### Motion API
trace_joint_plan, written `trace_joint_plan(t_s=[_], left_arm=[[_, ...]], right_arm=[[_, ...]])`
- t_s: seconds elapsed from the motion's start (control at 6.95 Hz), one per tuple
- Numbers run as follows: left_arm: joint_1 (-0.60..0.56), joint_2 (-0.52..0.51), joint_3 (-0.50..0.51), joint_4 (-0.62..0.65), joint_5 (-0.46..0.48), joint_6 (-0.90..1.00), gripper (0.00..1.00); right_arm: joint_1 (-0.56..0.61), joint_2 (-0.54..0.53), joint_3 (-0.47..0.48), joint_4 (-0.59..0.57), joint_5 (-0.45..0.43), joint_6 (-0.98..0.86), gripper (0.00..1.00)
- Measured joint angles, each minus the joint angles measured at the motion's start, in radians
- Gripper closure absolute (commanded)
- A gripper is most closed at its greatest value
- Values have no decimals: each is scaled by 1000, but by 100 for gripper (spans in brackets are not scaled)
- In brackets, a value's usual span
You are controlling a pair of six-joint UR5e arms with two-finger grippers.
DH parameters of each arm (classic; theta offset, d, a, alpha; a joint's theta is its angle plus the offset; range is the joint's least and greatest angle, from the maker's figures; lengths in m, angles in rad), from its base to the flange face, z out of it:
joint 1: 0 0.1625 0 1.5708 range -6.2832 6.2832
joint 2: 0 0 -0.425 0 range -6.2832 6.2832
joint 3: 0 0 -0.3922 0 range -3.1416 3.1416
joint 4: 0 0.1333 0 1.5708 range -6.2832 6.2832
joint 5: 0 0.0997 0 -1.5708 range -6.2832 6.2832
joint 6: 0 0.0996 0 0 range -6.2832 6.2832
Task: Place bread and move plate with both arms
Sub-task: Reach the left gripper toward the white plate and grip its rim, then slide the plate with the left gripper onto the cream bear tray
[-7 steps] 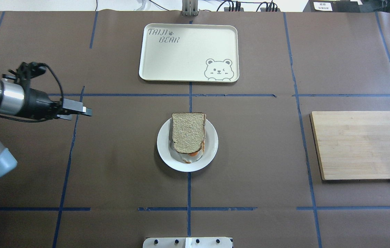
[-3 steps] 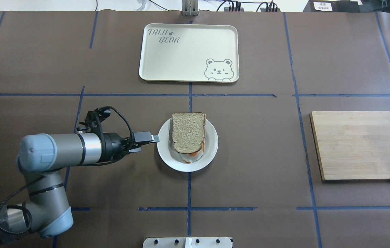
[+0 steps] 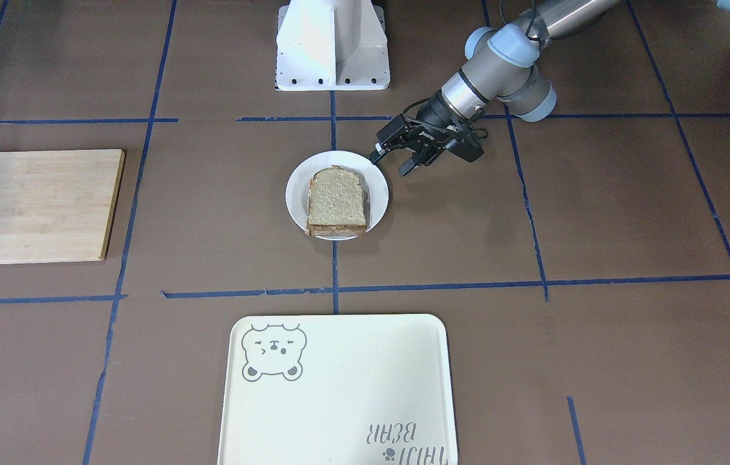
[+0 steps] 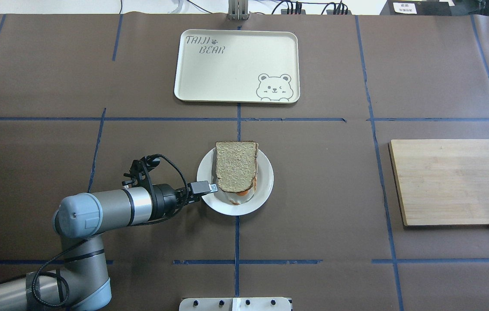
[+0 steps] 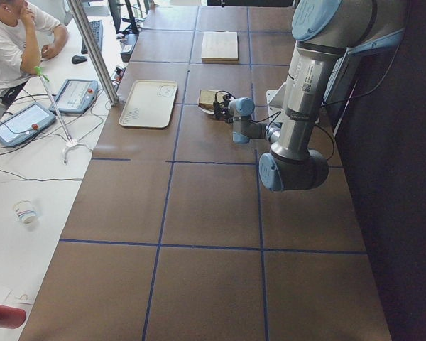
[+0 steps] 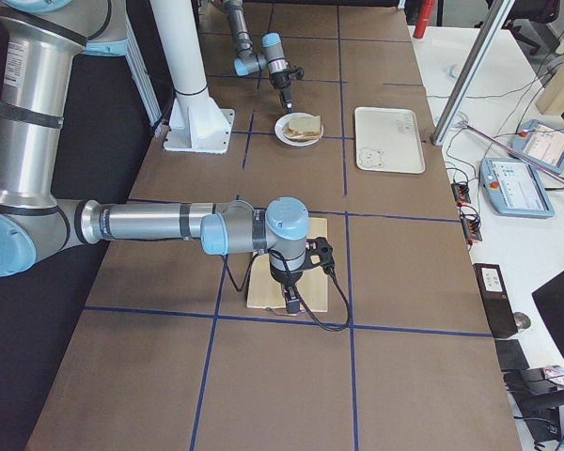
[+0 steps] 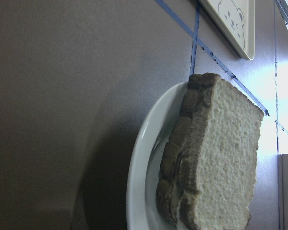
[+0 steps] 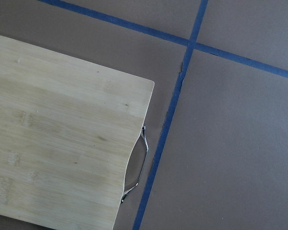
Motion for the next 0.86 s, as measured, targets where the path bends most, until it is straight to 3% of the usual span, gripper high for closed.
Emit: trace_joint_plan(t_s=[0.14,0.29,0.72,0.86], left_arm=[[2,-6,9,-5,2,-1,71],[2,-9,15,-7,3,-2,78],[2,-12,23,-10,3,-22,81],[2,-13,24,-10,4,-28,93]], right_arm=[[0,0,0,0,4,0,0],[0,0,0,0,7,0,0],[0,3,0,1,10,23,0],[0,3,0,1,10,26,0]])
